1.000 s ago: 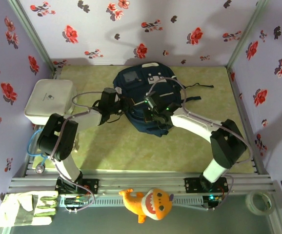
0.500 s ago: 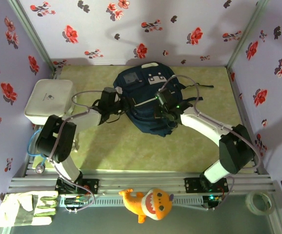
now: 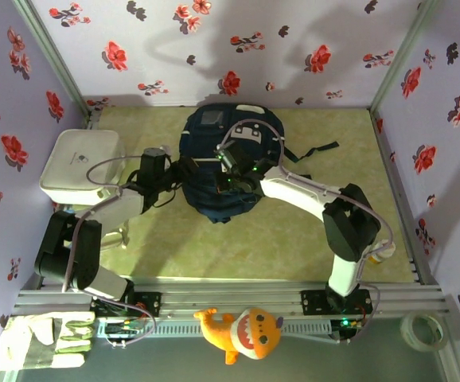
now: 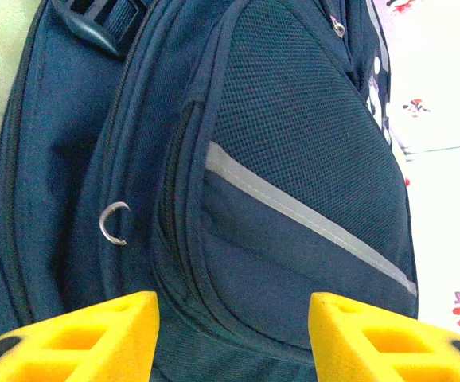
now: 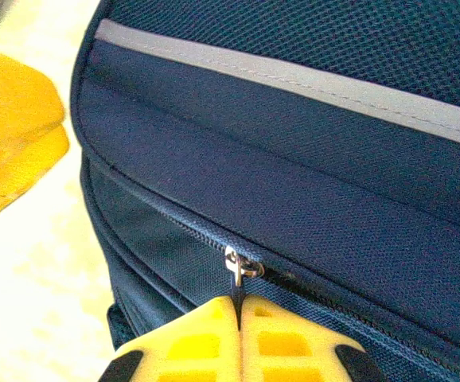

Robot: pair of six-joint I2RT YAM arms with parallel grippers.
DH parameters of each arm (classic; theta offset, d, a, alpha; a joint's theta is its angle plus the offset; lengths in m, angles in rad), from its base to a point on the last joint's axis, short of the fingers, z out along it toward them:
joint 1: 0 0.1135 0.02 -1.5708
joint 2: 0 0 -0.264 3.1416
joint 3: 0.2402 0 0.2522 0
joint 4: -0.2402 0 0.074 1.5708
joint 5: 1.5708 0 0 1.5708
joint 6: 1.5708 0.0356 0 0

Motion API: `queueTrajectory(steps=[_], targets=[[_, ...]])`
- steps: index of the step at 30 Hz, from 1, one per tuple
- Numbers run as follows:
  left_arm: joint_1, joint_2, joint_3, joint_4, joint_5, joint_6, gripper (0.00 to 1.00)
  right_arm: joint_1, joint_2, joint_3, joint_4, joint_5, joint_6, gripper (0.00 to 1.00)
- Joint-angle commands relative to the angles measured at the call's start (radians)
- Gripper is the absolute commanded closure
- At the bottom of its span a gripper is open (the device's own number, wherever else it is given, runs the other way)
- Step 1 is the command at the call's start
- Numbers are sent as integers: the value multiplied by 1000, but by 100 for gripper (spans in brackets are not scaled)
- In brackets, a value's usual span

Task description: Pack the student bag

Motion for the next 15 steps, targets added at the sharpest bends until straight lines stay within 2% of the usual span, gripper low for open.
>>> queueTrajectory(steps=[1,6,9,15], targets=[[5,45,28,11,-31,-45,51,16,9,35,48,-47,17,100],[-6,121,78,48,-26,-80,62,19,-2,12,57,-39,39,100],[-8,126,71,53,-61,-85,73,19,-12,-10,61,-9,52,100],[-3,91,67,22,-118,-42,96,16,-74,-95,-3,168,67,100]])
